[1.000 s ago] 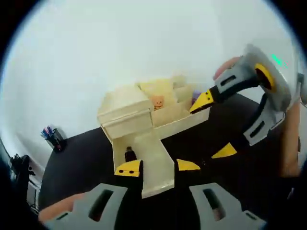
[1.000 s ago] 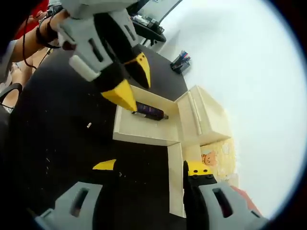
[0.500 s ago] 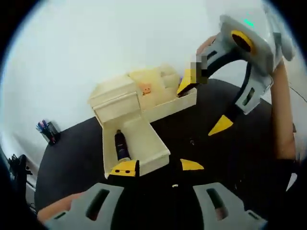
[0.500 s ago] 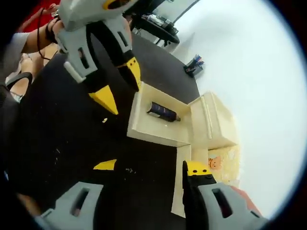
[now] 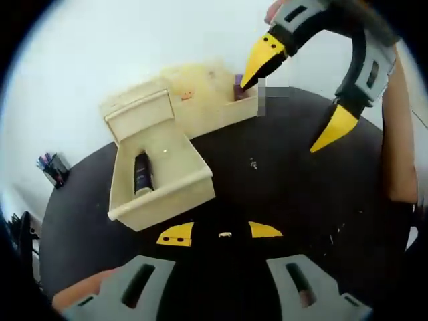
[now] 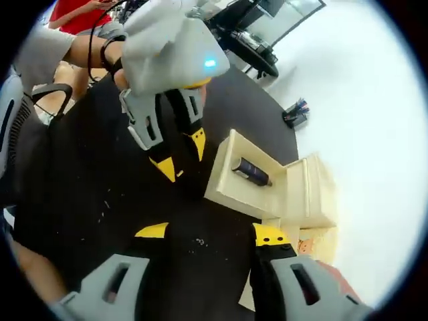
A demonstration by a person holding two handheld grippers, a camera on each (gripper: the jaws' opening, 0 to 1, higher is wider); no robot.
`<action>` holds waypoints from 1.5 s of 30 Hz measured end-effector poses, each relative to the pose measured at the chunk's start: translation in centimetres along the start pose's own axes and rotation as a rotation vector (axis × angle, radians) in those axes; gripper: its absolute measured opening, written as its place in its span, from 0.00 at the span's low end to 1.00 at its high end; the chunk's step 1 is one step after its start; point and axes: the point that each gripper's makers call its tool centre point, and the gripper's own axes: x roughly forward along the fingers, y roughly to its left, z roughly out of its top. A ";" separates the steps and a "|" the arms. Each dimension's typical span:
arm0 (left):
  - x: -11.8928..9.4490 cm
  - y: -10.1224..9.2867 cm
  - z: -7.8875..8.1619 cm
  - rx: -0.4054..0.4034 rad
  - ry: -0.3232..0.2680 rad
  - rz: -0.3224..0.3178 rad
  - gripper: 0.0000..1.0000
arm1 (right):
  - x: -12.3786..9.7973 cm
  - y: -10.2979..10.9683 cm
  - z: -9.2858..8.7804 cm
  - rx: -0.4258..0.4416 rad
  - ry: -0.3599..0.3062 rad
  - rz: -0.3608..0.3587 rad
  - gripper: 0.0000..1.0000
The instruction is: Open the drawer, pick up the cosmetic bottles from the table one by one, place them into the drawer, release the gripper, close the drawer, and move the gripper away
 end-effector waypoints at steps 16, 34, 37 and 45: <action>1.9 -0.3 -1.2 -0.022 0.023 -0.034 0.18 | 0.5 0.2 -0.1 -0.023 0.013 0.031 0.37; 1.1 -0.4 -0.8 0.017 -0.056 0.005 0.10 | 0.7 0.2 -0.5 -0.009 0.011 0.025 0.34; 0.1 -0.3 -0.4 0.019 -0.099 0.018 0.09 | 0.4 -0.4 0.1 -0.014 -0.043 0.011 0.34; -4.1 1.8 2.0 -0.038 -0.292 0.098 0.09 | -2.3 -4.9 4.7 0.130 -0.377 -0.124 0.34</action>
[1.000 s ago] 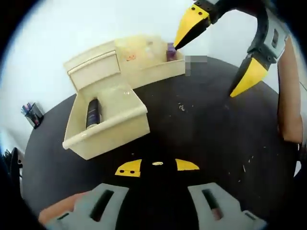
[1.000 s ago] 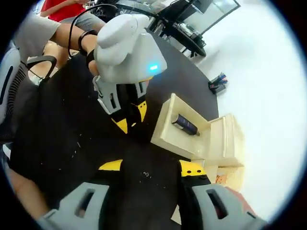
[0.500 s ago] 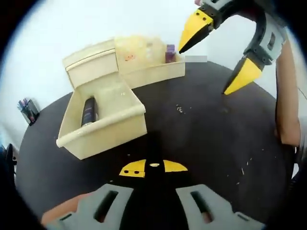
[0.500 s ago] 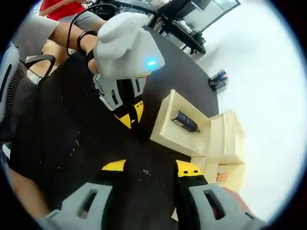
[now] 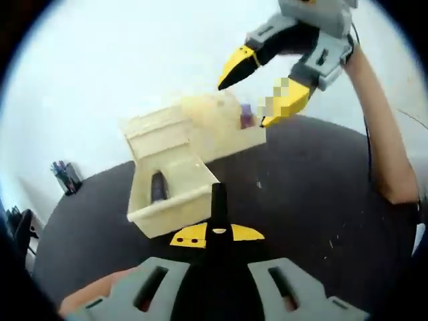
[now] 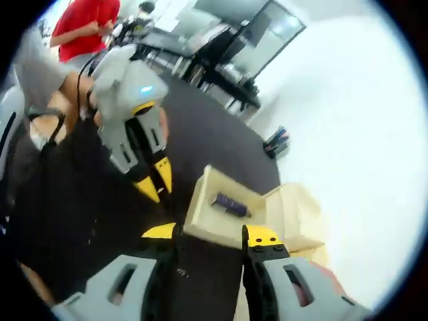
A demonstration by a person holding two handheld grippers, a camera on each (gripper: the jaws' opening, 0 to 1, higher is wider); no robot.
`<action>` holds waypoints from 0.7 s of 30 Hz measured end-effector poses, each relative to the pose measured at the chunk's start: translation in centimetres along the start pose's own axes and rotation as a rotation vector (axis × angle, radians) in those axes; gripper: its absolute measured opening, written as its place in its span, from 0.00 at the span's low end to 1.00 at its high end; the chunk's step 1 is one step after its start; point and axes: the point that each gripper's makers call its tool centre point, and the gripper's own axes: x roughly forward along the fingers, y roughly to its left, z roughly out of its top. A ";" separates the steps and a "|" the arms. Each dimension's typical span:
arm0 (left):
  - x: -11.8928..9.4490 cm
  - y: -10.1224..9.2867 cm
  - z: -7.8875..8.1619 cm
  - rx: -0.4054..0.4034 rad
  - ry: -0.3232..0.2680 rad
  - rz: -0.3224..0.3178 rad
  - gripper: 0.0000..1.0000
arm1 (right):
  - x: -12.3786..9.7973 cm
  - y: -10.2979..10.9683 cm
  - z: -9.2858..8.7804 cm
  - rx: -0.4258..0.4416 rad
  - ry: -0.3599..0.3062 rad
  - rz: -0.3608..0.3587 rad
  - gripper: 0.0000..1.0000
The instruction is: Open the drawer, pick up the cosmetic bottles from the table one by one, place them into the drawer, release the gripper, close the drawer, and move the gripper away
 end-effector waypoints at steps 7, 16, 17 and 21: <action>-2.7 3.3 4.4 -0.135 -0.202 0.075 0.09 | 1.4 -1.8 5.1 0.446 -0.347 0.042 0.34; -3.7 6.3 6.4 -0.232 -0.306 0.130 0.09 | 3.9 -3.9 6.7 0.968 -0.529 0.094 0.26; -3.7 6.4 6.5 -0.232 -0.309 0.135 0.09 | 4.3 -4.0 6.6 0.984 -0.547 0.114 0.26; -3.1 6.9 6.8 -0.367 -0.326 0.072 0.09 | 5.9 -3.8 5.7 1.124 -0.542 0.190 0.26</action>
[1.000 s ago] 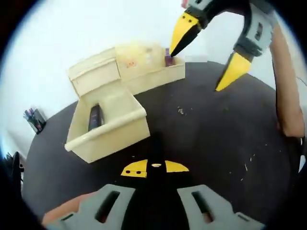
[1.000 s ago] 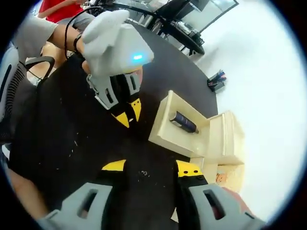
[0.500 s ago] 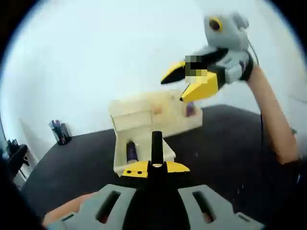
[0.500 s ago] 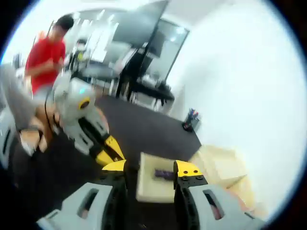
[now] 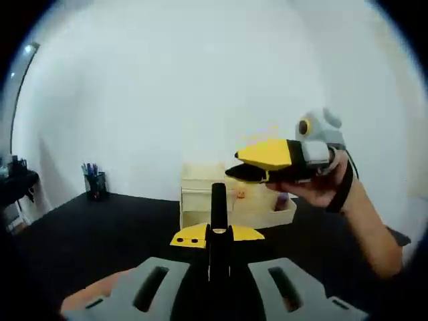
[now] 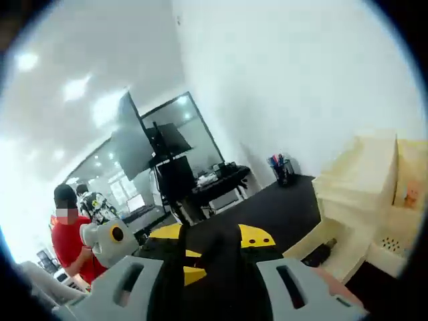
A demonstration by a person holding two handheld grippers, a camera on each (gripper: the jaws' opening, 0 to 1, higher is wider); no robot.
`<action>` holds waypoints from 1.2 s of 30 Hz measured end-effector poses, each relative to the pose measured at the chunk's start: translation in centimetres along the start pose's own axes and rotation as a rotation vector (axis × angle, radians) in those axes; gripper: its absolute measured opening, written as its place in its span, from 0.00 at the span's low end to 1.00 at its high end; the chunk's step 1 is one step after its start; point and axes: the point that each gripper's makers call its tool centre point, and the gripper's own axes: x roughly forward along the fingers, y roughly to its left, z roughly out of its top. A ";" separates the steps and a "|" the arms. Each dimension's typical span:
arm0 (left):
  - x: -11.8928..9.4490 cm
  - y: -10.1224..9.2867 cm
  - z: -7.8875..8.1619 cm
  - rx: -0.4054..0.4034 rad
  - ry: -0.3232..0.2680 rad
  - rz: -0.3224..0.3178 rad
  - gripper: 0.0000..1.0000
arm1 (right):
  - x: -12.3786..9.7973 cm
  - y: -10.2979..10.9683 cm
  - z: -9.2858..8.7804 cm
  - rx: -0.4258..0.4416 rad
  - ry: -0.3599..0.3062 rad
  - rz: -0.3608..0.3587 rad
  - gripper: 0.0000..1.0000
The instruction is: Open the drawer, pick up the cosmetic bottles from the table one by one, place them into the drawer, release the gripper, close the drawer, and move the gripper away
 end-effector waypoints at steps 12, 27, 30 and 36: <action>1.3 1.1 -0.1 0.083 -0.010 0.082 0.09 | 2.6 -0.8 -3.4 0.062 0.072 -0.010 0.19; 0.0 3.3 0.3 0.104 -0.025 0.135 0.09 | 0.3 -1.5 -0.2 -0.043 -0.008 -0.061 0.16; -0.4 4.9 -0.7 0.129 0.008 0.175 0.09 | -0.5 -2.8 0.5 -0.191 0.011 -0.153 0.17; -0.5 7.9 -5.8 0.146 0.206 0.229 0.09 | -1.5 -4.5 1.2 -0.284 0.044 -0.233 0.17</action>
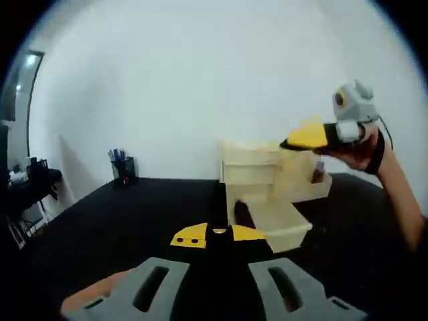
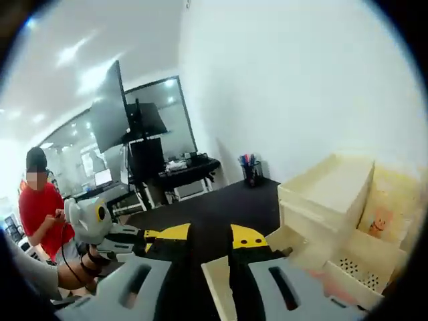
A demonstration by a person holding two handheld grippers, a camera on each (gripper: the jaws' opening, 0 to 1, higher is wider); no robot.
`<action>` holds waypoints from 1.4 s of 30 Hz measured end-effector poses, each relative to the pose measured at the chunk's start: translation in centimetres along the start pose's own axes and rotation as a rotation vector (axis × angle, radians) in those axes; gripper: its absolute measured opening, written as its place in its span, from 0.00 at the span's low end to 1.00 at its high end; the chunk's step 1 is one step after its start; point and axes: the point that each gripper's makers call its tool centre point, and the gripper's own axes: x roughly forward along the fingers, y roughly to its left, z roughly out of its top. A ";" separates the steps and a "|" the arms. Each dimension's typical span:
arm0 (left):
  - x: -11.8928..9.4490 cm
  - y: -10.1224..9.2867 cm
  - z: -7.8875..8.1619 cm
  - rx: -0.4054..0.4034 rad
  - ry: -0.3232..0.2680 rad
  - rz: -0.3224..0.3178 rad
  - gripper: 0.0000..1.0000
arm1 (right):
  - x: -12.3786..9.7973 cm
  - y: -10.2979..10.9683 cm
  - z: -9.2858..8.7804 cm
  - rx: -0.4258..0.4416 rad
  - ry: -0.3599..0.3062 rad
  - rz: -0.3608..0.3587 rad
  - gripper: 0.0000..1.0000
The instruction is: Open the drawer, pick up the cosmetic bottles from the table one by one, place them into the drawer, release the gripper, close the drawer, and move the gripper away
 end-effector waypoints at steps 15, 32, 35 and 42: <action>3.8 4.3 -6.7 0.000 0.243 0.088 0.09 | -4.1 -5.2 0.4 -0.334 0.133 -0.328 0.22; 1.5 0.6 2.2 0.101 0.046 0.004 0.25 | -7.2 -5.3 3.5 -0.394 0.072 -0.391 0.22; 1.8 -3.0 4.1 0.111 0.062 -0.102 0.27 | -7.0 -4.9 3.4 -0.385 0.065 -0.367 0.22; 4.9 -6.9 5.1 0.201 0.179 -0.156 0.35 | -7.4 -4.5 2.7 -0.410 0.097 -0.360 0.22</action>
